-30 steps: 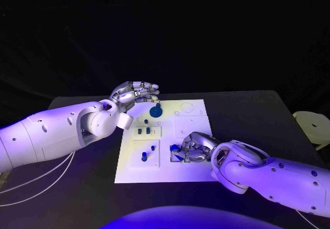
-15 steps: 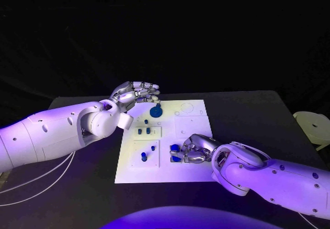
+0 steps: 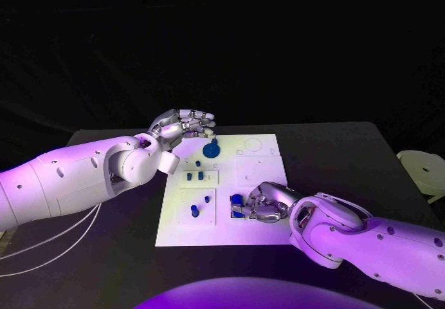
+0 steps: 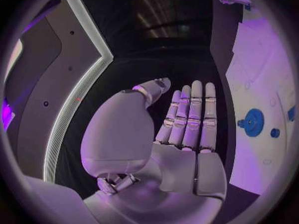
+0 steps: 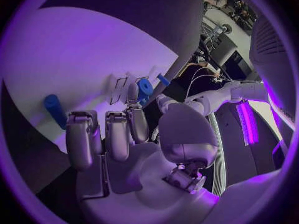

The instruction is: Assemble the parts on the task board

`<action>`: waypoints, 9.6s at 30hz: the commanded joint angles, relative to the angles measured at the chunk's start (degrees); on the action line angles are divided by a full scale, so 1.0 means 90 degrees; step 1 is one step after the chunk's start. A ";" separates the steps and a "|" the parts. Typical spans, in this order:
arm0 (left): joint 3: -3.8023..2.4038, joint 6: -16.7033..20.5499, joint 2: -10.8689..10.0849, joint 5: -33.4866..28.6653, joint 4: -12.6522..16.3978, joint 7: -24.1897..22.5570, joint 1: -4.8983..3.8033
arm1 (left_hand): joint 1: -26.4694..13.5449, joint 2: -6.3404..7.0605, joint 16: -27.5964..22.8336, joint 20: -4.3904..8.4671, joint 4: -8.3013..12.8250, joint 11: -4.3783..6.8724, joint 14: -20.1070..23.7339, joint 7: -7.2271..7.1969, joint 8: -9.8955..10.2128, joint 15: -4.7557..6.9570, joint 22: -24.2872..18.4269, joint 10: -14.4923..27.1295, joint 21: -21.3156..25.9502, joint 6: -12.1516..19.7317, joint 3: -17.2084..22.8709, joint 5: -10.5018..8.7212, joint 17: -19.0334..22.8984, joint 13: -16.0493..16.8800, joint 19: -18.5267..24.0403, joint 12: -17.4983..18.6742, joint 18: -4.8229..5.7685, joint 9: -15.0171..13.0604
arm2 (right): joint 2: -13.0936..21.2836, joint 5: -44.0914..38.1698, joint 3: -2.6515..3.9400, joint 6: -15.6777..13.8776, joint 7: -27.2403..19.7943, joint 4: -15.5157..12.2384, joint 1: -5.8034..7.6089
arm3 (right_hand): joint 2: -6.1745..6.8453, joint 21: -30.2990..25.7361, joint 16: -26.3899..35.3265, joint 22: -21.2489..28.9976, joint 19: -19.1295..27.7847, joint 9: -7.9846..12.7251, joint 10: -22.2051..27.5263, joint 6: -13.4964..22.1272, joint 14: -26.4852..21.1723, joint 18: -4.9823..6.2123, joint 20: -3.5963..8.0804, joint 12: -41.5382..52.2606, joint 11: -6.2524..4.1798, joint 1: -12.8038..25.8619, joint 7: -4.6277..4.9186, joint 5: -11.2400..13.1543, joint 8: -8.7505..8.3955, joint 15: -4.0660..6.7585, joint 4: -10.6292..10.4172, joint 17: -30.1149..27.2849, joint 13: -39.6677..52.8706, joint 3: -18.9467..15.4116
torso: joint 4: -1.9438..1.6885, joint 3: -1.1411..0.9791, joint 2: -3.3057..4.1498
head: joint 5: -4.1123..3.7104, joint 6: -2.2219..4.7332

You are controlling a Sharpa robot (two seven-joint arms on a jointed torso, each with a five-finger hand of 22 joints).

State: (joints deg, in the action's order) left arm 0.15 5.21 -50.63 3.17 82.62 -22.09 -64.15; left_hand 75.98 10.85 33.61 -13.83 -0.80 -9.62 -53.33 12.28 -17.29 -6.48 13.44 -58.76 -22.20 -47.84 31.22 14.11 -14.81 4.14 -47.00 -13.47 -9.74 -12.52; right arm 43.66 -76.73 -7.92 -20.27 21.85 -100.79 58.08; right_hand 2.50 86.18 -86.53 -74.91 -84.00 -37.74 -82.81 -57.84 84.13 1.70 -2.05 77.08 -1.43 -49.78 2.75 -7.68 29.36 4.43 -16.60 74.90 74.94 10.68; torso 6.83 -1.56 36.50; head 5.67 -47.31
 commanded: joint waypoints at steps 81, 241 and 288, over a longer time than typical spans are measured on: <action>-0.0003 -0.0107 -0.0022 0.0025 0.0016 -0.0021 -0.0002 | -0.0045 -0.0044 -0.0041 -0.0017 -0.0042 -0.0005 0.0008 0.0119 0.0028 -0.0027 -0.0031 0.0041 0.0074 0.0042 -0.0018 0.0011 -0.0029 0.0011 -0.0037 -0.0048 -0.0065 0.0007 | 0.1302 -0.1032 0.0041 0.0161 0.0345 -0.0134 0.0061 | 0.0703 -0.0490 0.0104 -0.1411 -0.0270 0.0295 0.0441 0.0535 0.0418 0.0007 -0.0140 -0.0898 0.0269 -0.2069 0.0299 0.0420 -0.0656 -0.0178 0.0472 0.0597 -0.0139 0.0778 | 0.0029 0.0007 0.0001 | -0.0175 0.0065; -0.0003 -0.0152 -0.0099 0.0047 0.0045 0.0074 -0.0004 | -0.0053 -0.0077 -0.0059 -0.0021 -0.0083 -0.0006 0.0012 0.0121 0.0023 -0.0028 -0.0076 0.0066 0.0146 0.0044 -0.0010 0.0013 -0.0079 0.0014 -0.0083 -0.0086 -0.0069 0.0005 | 0.0435 0.0496 0.0018 -0.0254 -0.0101 0.0047 -0.0016 | 0.0527 -0.0239 0.0054 -0.1488 -0.0397 -0.0041 0.0073 0.0062 0.0470 -0.0047 0.0034 -0.0580 0.0044 -0.1283 0.0046 -0.0051 -0.0391 0.0016 0.0287 0.0803 0.0250 0.1192 | 0.0035 0.0010 -0.0018 | -0.0054 -0.0068; 0.0021 0.1188 0.0894 -0.0723 -0.1372 -0.0749 0.0459 | -0.8443 -0.1206 -0.3734 0.1536 0.0089 0.1069 0.5926 -0.1364 0.1922 0.0720 -0.1493 0.6529 0.2466 0.5315 -0.3469 -0.1568 0.1646 -0.0460 0.5222 0.1497 0.1082 0.1391 | -0.0562 0.7359 0.0354 -0.0301 -0.5181 0.3474 0.0593 | -0.0278 -0.9575 0.9615 0.8323 0.9333 0.4194 0.9201 0.6426 -0.9348 -0.0189 0.0228 -0.8564 0.0159 0.5531 -0.0306 0.0853 -0.3263 -0.0492 0.1845 -0.8323 -0.8326 -0.1186 | -0.0292 0.0228 -0.0596 | -0.0322 0.1252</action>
State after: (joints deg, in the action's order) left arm 0.39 11.61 -42.51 -4.13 69.42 -28.47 -59.94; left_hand 37.01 1.85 2.62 -3.08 -0.94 -2.05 -8.32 1.95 -2.90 -1.88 0.88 -10.12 -1.44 -8.35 5.24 2.54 -2.09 0.69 -8.08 -1.11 -2.12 -2.15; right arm 38.50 -12.54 -4.83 -18.86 -23.37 -68.42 63.56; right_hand 0.92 0.76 -2.61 -5.69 -9.06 -4.37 -10.36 -8.97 10.47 2.48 -2.72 1.65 1.87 -27.12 2.40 -0.77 1.79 -1.47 -0.02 3.30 1.31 6.20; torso 5.94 0.69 31.09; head 3.59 -36.54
